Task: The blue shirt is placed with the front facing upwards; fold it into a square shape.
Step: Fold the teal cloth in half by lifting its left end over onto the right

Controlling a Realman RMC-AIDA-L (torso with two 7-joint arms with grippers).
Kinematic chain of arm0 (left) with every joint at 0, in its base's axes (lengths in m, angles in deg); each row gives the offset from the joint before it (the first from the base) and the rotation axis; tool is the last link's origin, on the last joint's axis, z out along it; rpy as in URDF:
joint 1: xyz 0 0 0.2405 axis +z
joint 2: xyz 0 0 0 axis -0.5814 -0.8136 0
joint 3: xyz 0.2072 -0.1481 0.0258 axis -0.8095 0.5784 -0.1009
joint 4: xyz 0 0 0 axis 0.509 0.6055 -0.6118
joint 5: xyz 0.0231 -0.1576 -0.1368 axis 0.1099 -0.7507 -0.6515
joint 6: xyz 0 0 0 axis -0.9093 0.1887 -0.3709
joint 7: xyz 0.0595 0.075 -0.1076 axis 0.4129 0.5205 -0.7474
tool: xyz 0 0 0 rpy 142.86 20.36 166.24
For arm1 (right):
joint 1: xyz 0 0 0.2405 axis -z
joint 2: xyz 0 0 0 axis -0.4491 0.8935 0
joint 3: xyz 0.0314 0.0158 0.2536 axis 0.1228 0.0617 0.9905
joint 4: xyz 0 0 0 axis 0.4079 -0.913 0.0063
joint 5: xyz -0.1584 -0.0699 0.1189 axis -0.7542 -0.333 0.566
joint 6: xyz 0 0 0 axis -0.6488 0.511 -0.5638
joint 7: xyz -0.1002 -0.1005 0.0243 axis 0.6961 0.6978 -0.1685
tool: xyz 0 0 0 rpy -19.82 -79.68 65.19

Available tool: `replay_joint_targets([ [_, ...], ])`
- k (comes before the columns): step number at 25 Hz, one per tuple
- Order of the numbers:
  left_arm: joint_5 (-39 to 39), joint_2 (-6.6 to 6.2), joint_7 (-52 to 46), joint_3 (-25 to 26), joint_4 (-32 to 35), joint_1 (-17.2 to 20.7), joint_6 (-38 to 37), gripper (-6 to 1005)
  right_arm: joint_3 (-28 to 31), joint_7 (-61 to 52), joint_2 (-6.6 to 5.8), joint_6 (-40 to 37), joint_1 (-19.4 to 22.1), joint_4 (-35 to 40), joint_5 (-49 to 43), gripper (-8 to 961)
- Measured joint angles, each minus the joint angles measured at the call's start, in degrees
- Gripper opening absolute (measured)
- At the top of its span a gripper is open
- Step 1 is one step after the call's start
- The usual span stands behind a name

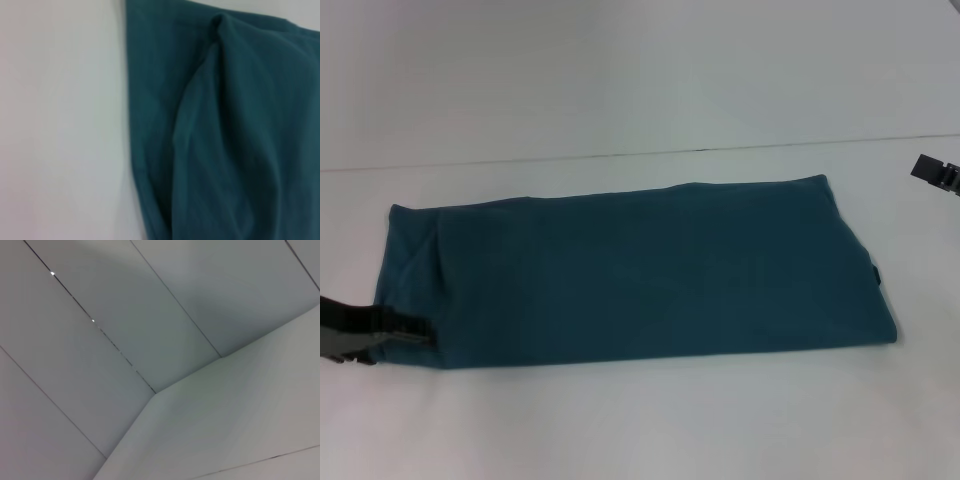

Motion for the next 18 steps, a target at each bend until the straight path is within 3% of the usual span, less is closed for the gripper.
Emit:
replay_joint_targets([
  [18, -1.53, 0.28, 1.49, -1.46, 0.08, -3.15, 0.70, 920, 0.09, 0.01, -0.09, 0.37, -0.38, -0.15, 0.06, 746],
])
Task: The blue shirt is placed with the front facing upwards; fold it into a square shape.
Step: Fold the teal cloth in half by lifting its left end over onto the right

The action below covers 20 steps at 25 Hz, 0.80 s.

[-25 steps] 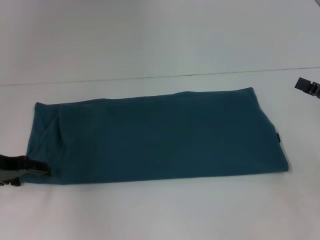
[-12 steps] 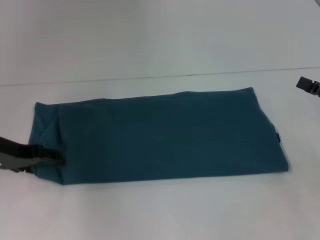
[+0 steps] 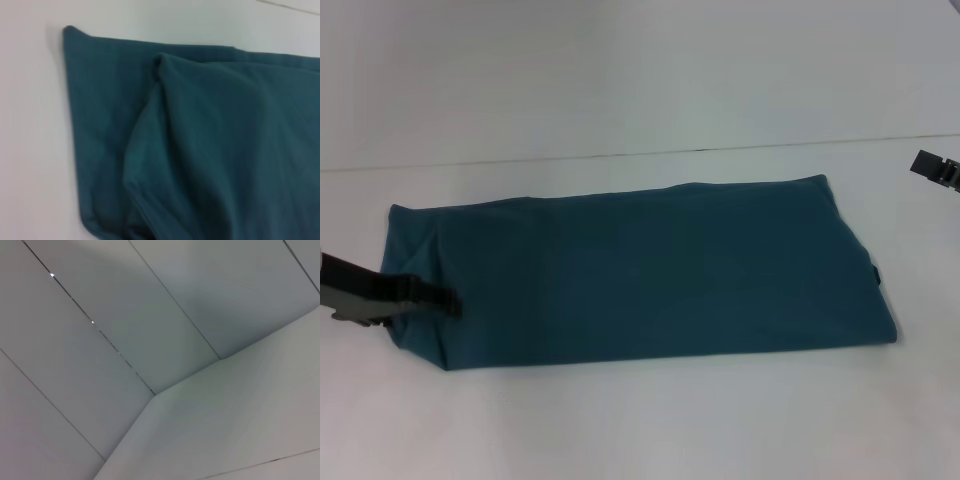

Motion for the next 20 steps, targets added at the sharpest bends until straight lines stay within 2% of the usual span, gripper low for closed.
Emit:
replay_joint_targets([
  [11, 2.38, -0.36, -0.31, -0.38, 2.47, 2.35, 0.90, 920, 0.00, -0.07, 0.07, 0.06, -0.22, 0.03, 0.00, 746],
  [20, 5.47, -0.36, -0.94, -0.34, 2.80, 2.58, 0.56, 919, 0.00, -0.11, 0.07, 0.08, -0.36, 0.03, 0.00, 746],
])
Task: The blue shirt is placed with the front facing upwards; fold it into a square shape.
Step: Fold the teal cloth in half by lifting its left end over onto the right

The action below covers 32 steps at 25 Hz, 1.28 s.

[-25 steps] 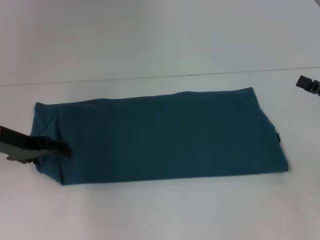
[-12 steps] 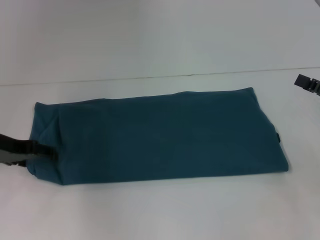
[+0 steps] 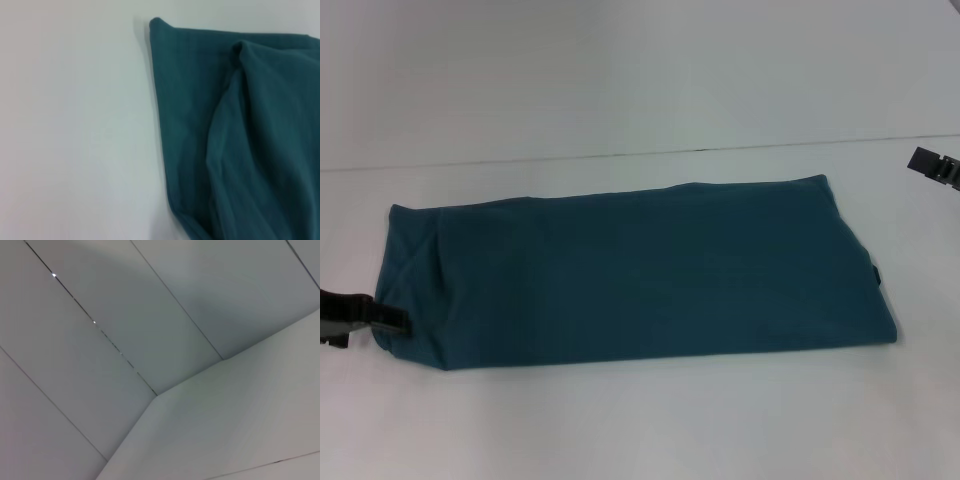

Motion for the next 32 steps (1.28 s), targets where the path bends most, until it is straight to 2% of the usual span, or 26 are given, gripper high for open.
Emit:
replay_joint_targets([
  [32, 0.05, 0.81, -0.96, -1.88, -4.31, -2.91, 5.20, 919, 0.00, -0.60, -0.25, -0.36, -0.07, 0.39, 0.00, 746],
])
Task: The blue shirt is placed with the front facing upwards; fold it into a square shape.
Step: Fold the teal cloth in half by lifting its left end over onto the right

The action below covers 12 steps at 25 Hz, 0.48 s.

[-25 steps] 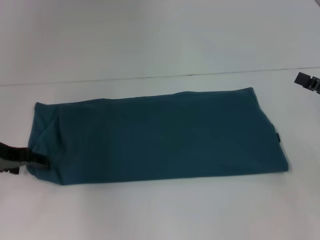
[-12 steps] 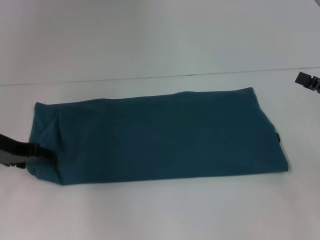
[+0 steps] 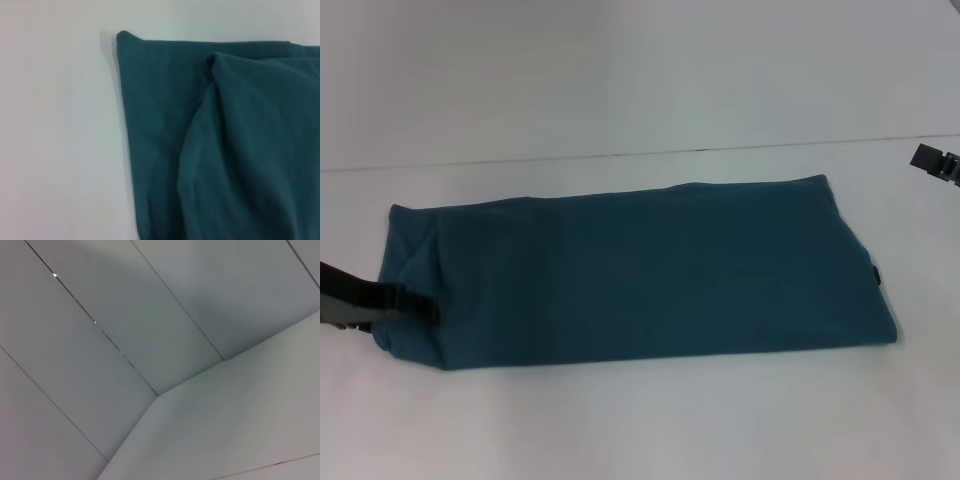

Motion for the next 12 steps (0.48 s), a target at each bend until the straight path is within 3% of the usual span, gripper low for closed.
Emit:
replay_joint_targets([
  [12, -0.46, 0.49, 0.03, -2.23, -1.29, -0.98, 0.90, 920, 0.00, 0.00, -0.03, -0.04, 0.00, 0.00, 0.00, 746],
])
